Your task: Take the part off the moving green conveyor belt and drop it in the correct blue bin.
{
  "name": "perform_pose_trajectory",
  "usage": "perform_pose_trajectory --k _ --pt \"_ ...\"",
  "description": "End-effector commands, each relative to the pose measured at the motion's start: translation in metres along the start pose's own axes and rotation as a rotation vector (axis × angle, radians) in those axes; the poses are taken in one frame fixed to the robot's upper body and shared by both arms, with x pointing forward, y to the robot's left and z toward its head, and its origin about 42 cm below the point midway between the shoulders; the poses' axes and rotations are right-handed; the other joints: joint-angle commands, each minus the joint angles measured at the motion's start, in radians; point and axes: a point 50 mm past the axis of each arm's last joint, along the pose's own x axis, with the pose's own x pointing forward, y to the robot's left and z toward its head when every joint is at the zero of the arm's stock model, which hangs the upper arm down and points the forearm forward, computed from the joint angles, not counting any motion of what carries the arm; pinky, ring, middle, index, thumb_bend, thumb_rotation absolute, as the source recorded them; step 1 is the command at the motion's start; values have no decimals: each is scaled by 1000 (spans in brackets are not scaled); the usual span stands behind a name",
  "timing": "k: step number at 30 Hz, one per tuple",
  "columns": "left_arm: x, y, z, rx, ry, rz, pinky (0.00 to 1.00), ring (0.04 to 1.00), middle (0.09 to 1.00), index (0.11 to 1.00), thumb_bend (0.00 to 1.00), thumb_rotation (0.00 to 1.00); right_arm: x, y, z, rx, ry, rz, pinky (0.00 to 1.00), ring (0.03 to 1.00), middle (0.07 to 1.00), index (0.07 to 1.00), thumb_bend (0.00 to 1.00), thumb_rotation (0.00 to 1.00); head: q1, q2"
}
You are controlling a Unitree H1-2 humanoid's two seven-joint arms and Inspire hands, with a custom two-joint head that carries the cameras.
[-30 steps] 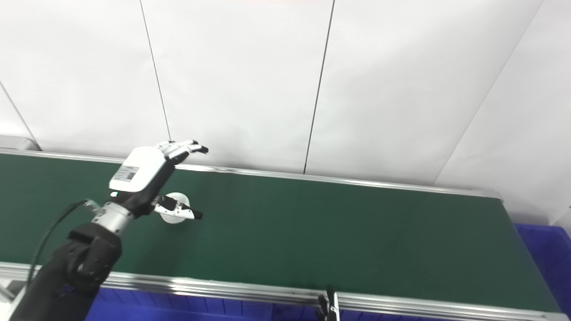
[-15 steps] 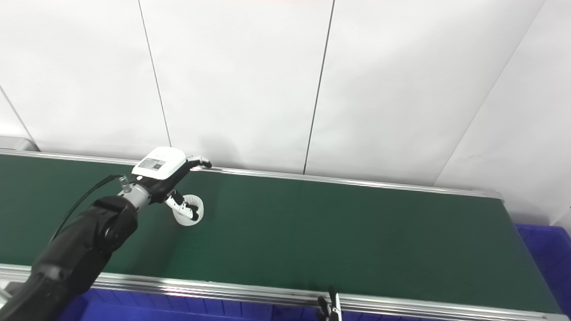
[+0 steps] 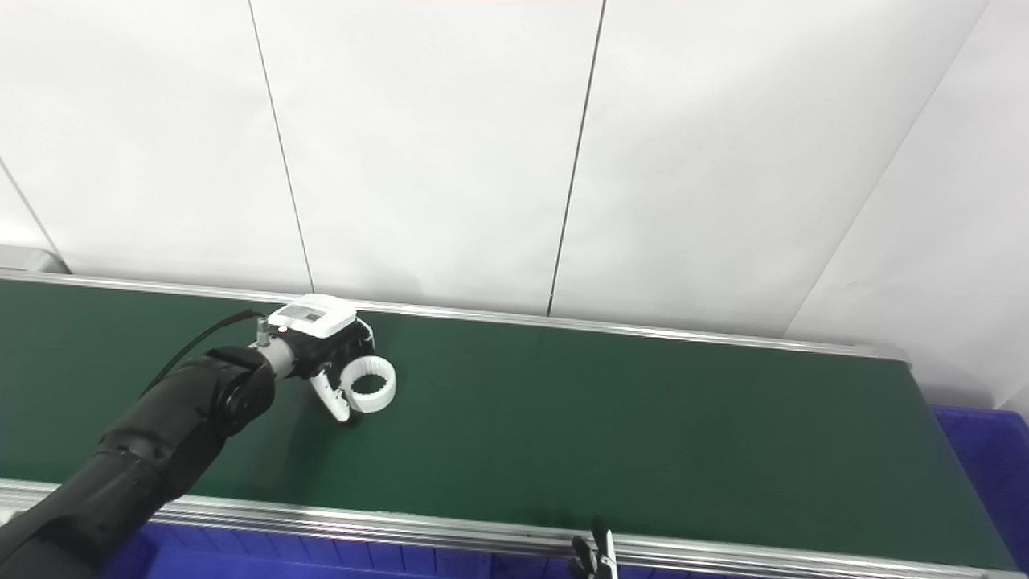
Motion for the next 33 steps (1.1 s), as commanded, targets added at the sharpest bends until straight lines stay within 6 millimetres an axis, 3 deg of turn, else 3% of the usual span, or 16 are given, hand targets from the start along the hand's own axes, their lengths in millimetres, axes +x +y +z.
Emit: perform_pose_trajectory --k 1,2,3,5,6,7,10,18,30,33 --pt "1 -7 3 -105 -52 -31 667 584 577 554 953 173 -30 16 -6 20 80 31 869 904 978 975 689 1000 0 0" --pt "0 -11 4 -138 -66 -33 677 590 579 522 743 123 -30 17 -6 20 80 31 869 905 978 974 689 1000 0 0" --pt "-1 -23 6 -238 -116 -28 683 593 580 506 636 97 -30 17 -6 18 78 31 869 905 978 974 689 1000 -2 1" --pt "-3 -45 10 -402 -179 -6 624 538 541 491 547 72 -30 18 -6 14 76 32 864 906 979 971 689 1000 -2 1" --pt "-4 -53 13 -465 -196 6 477 475 506 490 534 29 -30 18 -6 12 76 32 864 907 980 972 684 1000 -2 1" --pt "-6 -62 17 -535 -216 23 414 453 493 488 527 9 -29 18 -7 14 77 32 863 906 978 971 685 1000 -8 1" --pt "-8 -81 28 -680 -271 65 367 424 470 494 523 1 -29 19 -7 18 79 27 854 904 973 966 700 1000 -10 -1" --pt "-8 -95 44 -755 -293 52 318 398 450 505 522 0 -26 22 -8 31 86 30 857 901 970 961 707 1000 -14 -9" --pt "-20 -81 34 -653 -326 84 345 405 452 505 522 0 -23 21 -7 29 78 32 843 892 966 965 705 1000 -6 -3" --pt "-32 -78 33 -657 -344 122 266 332 428 517 519 0 -24 20 -6 34 77 30 847 893 971 971 710 1000 0 7"
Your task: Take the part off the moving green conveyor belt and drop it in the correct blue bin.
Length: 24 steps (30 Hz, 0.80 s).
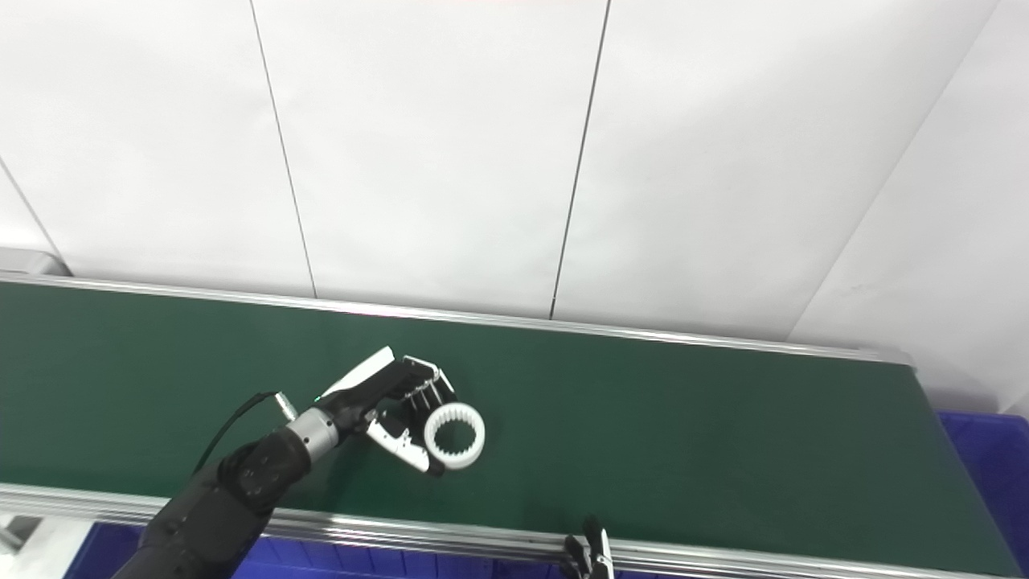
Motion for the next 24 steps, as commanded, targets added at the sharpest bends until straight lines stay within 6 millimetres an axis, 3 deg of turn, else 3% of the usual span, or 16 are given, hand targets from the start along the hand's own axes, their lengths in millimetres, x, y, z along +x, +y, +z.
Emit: perform_pose_trajectory --k 1,2,3,6,17,20,21,22,24 --pt "-13 12 4 17 -17 32 227 291 422 518 518 0 -24 16 -5 30 72 29 852 894 974 974 709 1000 5 7" --pt "-19 12 8 17 -25 45 210 273 419 518 518 0 -24 15 -5 30 71 31 855 895 975 975 710 1000 7 11" --pt "-30 12 13 18 -43 70 349 367 447 504 520 0 -24 13 -4 28 67 32 856 896 976 976 711 1000 14 26" --pt "-61 9 28 26 -91 117 568 517 492 482 522 0 -23 9 0 29 55 33 857 898 978 979 711 1000 31 55" --pt "-188 -4 71 123 4 191 667 582 520 464 520 0 -19 -12 16 70 21 44 880 910 978 991 722 995 140 148" --pt "-209 -11 80 217 35 172 668 594 518 466 520 0 -18 -21 22 81 3 39 861 893 962 982 756 972 182 193" --pt "-212 -13 83 237 41 169 664 594 514 468 520 0 -17 -23 24 85 -1 38 860 890 960 981 764 963 182 193" --pt "-215 -17 87 262 46 160 664 594 514 469 520 0 -16 -26 27 94 -10 39 860 889 959 980 764 962 205 226" --pt "-219 -23 94 292 52 148 654 594 511 470 521 0 -14 -32 32 98 -24 40 857 887 961 975 760 944 221 250"
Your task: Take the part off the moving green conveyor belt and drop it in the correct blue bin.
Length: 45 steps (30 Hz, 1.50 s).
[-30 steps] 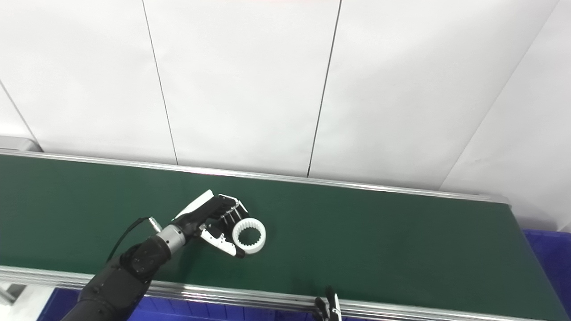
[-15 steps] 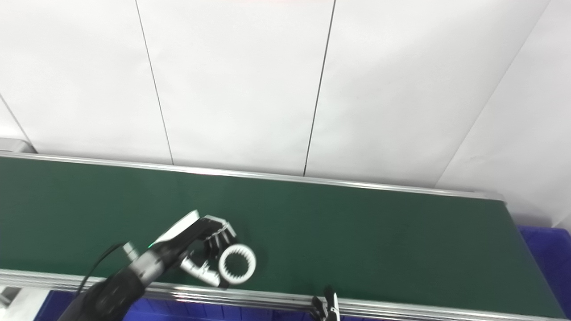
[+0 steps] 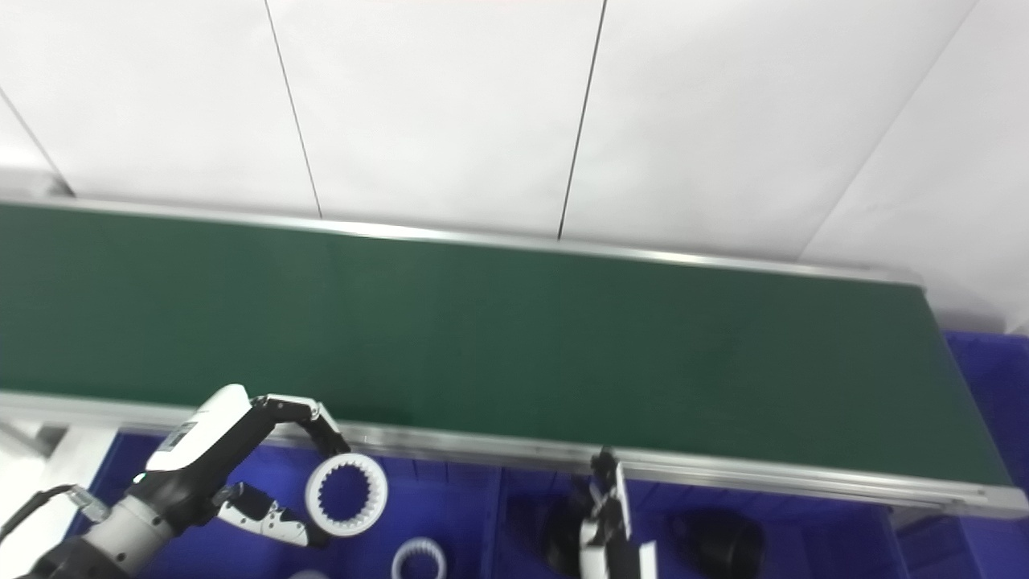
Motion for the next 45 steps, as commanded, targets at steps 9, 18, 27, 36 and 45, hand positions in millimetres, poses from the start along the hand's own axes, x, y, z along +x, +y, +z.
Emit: perform_pose_trajectory --k 9,18,27,36,45 --pt "5 -4 26 133 -42 -24 673 610 514 468 522 0 3 -11 23 16 -34 -1 830 873 937 930 820 907 34 63" --pt "6 -8 23 147 -44 27 641 586 504 480 523 0 1 -10 23 7 -33 2 816 871 935 926 827 929 21 58" --pt "2 -9 21 233 -4 -47 993 996 997 997 1000 525 0 -7 21 42 -27 4 825 885 941 926 842 926 9 48" --pt "1 -8 22 227 2 -19 1000 1000 1000 1000 1000 537 -1 -6 21 62 -9 6 812 886 954 937 863 901 6 46" --pt "-4 1 32 54 -76 93 1000 1000 1000 1000 1000 537 -4 0 19 59 -9 8 808 889 957 942 861 902 -44 45"
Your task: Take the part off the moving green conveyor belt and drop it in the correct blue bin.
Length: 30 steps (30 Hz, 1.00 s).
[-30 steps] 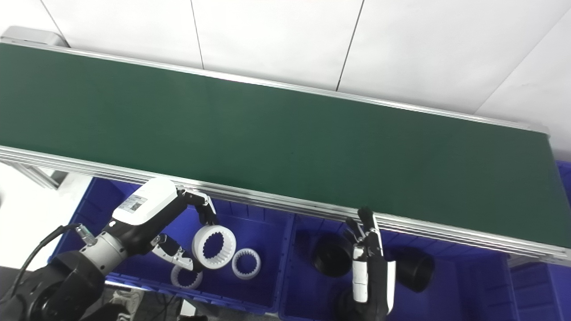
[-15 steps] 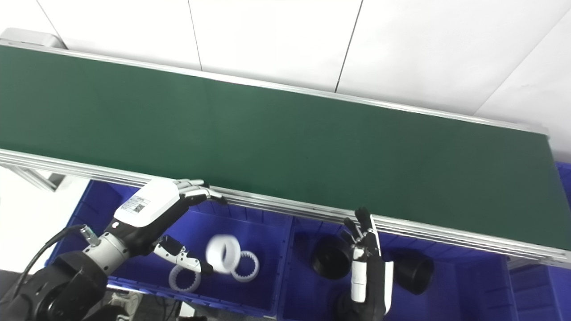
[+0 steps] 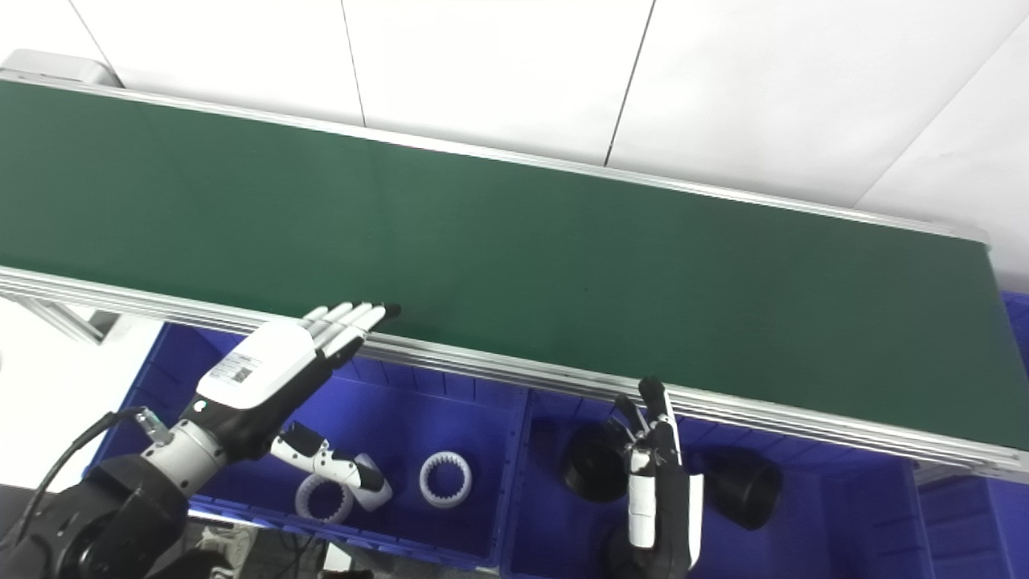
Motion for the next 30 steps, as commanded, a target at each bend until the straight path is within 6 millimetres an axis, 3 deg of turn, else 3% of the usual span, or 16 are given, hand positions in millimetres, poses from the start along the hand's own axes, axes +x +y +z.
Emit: perform_pose_trajectory --k 1,4,8,11,12,14,15,16,20,24,30 --pt "-4 10 13 -117 -70 96 1000 1000 1000 1000 1000 536 -3 6 5 7 -29 12 807 888 957 942 859 903 -48 -4" --pt "-12 7 29 -435 -96 166 1000 1000 1000 1000 981 530 -3 12 2 0 -25 19 804 886 962 942 857 907 -107 -10" --pt "-19 -12 45 -745 -40 201 961 1000 1000 1000 901 681 -2 26 -2 -28 -24 37 816 892 963 950 837 925 -220 -24" --pt "-21 -26 34 -867 33 170 995 1000 1000 1000 836 789 0 42 -6 -66 -34 42 828 891 961 948 789 956 -342 -39" --pt "-19 -30 28 -911 51 158 998 1000 1000 1000 808 814 0 46 -7 -84 -37 39 840 899 966 950 767 965 -352 -41" --pt "-16 -37 15 -1000 69 133 1000 1000 1000 1000 736 798 2 55 -10 -127 -44 20 855 921 976 963 714 993 -411 -52" --pt "-15 -38 8 -1023 73 121 1000 1000 1000 1000 713 789 2 60 -12 -142 -43 9 857 936 983 972 693 998 -464 -65" --pt "-14 -38 2 -1029 76 110 1000 1000 1000 1000 713 789 3 64 -14 -148 -40 0 858 938 984 974 691 999 -471 -67" --pt "-16 -38 -22 -1012 68 68 1000 1000 1000 1000 784 788 6 80 -21 -147 -27 -32 862 946 999 991 671 1000 -566 -95" --pt "-16 -39 -34 -974 60 55 1000 1000 1000 1000 833 797 10 89 -24 -156 -30 -48 851 925 1000 994 675 1000 -592 -109" --pt "-16 -40 -38 -893 56 62 992 1000 1000 1000 942 847 14 93 -29 -144 -38 -62 831 915 987 981 696 1000 -575 -119"
